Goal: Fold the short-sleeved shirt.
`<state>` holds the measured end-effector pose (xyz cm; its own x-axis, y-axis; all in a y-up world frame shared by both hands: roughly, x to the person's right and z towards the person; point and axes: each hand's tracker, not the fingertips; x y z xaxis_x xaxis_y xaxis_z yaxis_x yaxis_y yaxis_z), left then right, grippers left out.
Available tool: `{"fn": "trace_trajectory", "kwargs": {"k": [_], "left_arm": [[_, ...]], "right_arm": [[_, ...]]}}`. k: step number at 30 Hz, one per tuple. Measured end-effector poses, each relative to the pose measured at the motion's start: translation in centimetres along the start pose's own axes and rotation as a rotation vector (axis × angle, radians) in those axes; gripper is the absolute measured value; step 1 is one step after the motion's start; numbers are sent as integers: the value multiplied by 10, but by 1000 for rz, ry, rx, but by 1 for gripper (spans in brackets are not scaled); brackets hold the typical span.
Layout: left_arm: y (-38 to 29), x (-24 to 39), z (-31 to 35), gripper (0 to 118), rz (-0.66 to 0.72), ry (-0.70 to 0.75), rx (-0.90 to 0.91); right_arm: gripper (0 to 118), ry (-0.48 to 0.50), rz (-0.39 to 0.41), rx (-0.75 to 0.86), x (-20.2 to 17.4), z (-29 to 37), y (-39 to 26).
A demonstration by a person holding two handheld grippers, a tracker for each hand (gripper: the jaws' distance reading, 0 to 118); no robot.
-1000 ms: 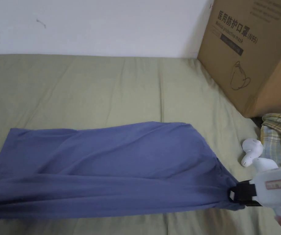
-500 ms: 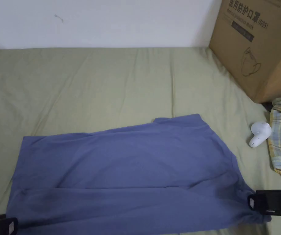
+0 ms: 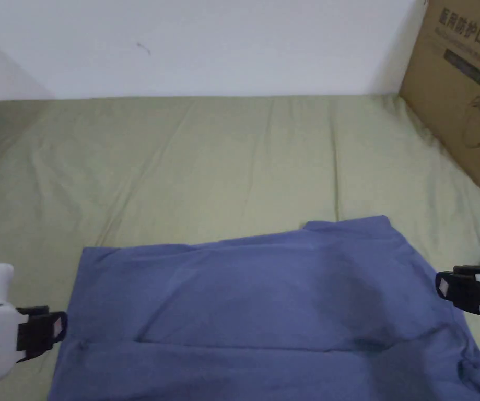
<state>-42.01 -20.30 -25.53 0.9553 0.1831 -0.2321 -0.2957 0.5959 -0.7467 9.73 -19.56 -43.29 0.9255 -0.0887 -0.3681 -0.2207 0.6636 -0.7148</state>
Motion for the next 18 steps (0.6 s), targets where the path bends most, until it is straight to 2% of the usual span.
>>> {"fn": "trace_trajectory", "kwargs": {"k": [4,7,8,9,10,11,12,13,17,18], "left_arm": [[53,-23,-47,0,4,26,-23],[90,-42,-95,12,4,57,-54],[99,-47,-111,12,4,76,-68],[105,-50,-125,35,-2,94,-87],[111,-54,-142,78,-12,99,-109],[114,-56,-156,108,-26,97,-134],[116,-58,-168,118,-27,94,-129],[123,-59,-177,114,-35,103,-130],[123,-56,-199,112,-50,117,-208],[124,-55,-197,98,-63,100,-223]], "right_arm": [[1,22,9,-20,-5,-21,16],[1,31,2,-44,-1,-34,20],[1,30,1,-57,0,-37,19],[1,28,-1,-68,2,-41,18],[1,23,-5,-81,6,-44,17],[1,19,-14,-92,10,-48,16],[1,17,-23,-101,11,-49,13],[1,18,-38,-116,15,-53,12],[1,13,-83,-142,28,-65,10],[1,12,-93,-140,31,-68,11]]}}
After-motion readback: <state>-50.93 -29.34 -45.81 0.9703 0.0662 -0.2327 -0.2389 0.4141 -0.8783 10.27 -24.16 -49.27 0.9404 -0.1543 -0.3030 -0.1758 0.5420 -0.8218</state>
